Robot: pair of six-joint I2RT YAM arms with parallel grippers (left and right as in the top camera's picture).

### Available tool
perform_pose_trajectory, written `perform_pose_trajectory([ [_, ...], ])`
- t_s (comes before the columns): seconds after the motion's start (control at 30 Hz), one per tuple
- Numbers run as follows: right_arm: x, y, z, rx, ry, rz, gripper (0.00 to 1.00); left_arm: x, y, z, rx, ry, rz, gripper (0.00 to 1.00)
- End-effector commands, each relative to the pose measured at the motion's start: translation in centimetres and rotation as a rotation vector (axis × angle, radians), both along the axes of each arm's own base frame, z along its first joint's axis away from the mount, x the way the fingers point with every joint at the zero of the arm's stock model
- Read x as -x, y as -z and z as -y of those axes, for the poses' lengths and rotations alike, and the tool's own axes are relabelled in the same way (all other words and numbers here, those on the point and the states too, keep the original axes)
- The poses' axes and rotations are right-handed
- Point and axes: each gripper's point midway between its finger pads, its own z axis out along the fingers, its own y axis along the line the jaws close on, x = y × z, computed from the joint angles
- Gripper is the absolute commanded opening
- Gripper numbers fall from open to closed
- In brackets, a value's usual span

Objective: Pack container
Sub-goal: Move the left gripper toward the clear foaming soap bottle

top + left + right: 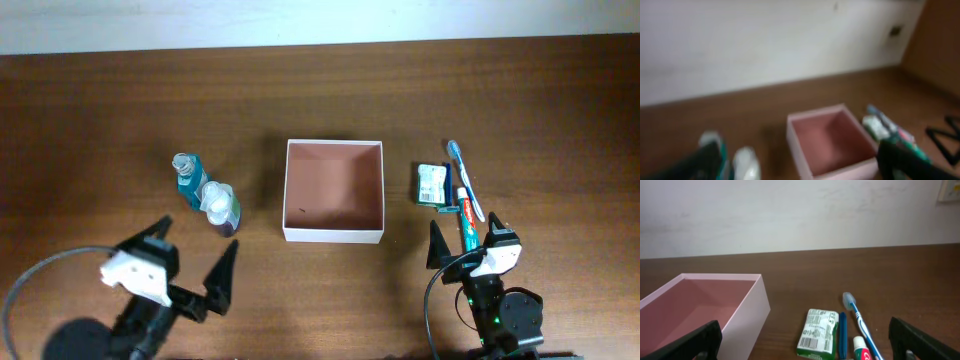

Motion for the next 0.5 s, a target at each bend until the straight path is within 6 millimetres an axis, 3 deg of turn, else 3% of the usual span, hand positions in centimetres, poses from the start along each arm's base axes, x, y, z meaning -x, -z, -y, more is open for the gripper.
perform_pose_trajectory([
  [0.0,0.1,0.2,-0.1,0.000,-0.006,-0.002,0.99,-1.5,-0.2,-1.6,-0.120,-0.072,-0.080,0.99],
  [0.47,0.1,0.2,-0.1,0.000,-0.006,-0.002,0.98,-6.4,5.7,-2.5,-0.168,-0.101,-0.368,0.99],
])
